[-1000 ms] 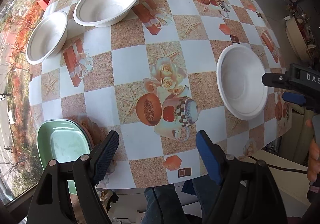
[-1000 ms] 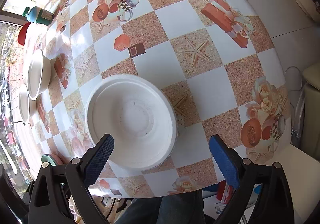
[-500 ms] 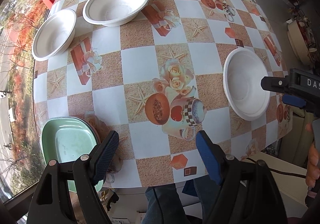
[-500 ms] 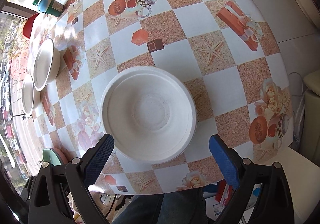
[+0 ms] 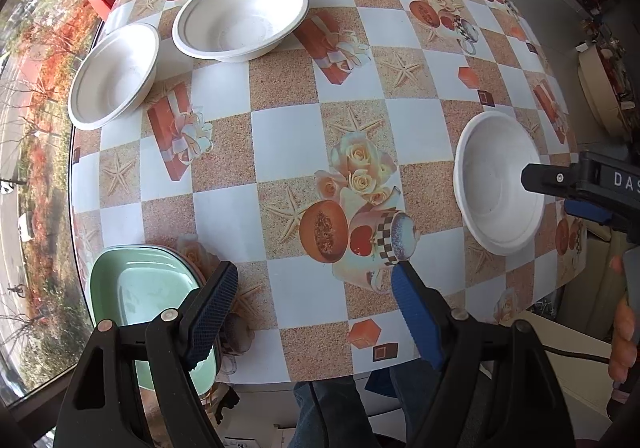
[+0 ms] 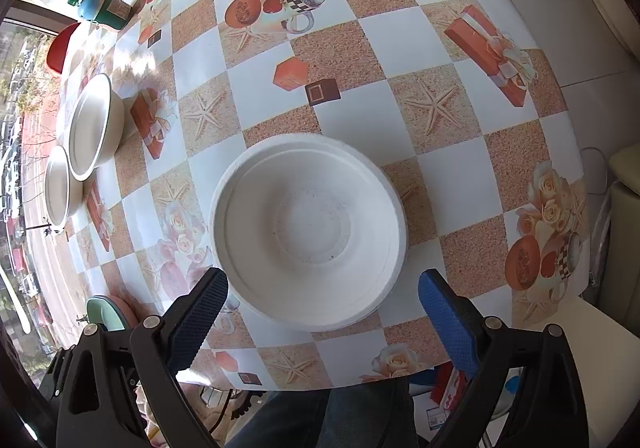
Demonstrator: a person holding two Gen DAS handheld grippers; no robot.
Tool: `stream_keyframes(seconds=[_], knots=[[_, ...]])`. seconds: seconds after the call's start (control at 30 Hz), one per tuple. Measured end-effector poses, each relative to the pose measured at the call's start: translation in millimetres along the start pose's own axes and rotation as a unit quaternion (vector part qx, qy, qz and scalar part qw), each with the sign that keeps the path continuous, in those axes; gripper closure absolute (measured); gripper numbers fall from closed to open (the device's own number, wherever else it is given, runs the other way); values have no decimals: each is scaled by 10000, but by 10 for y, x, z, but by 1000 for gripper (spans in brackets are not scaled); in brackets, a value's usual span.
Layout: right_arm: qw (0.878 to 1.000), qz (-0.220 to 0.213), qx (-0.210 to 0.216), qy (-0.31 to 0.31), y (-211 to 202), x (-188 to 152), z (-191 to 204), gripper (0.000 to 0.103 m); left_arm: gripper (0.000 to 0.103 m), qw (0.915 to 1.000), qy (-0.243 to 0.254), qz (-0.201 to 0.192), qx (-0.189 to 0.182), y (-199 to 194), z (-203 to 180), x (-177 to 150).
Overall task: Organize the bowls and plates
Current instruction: 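Move both grippers to another white bowl on the table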
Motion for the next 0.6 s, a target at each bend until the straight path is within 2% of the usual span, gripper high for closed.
stream_keyframes(seconds=[0.27, 0.6], knots=[[9995, 6, 0, -313, -29, 169, 261, 6, 21, 9989, -286, -298, 234, -161, 336, 509], [9957, -34, 96, -922, -55, 676, 983, 6, 21, 9931, -746, -613, 671, -232, 984, 1515]])
Point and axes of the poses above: each gripper's, at about its wrist camera, not at the fingertips, and y roughly the way its jaws point, z to its left, x to its top, the point moved 7 cm from there along y, roughly the way its jaws point, and after that the axes turned 2 degrees about -y, right-handed, at the moved point
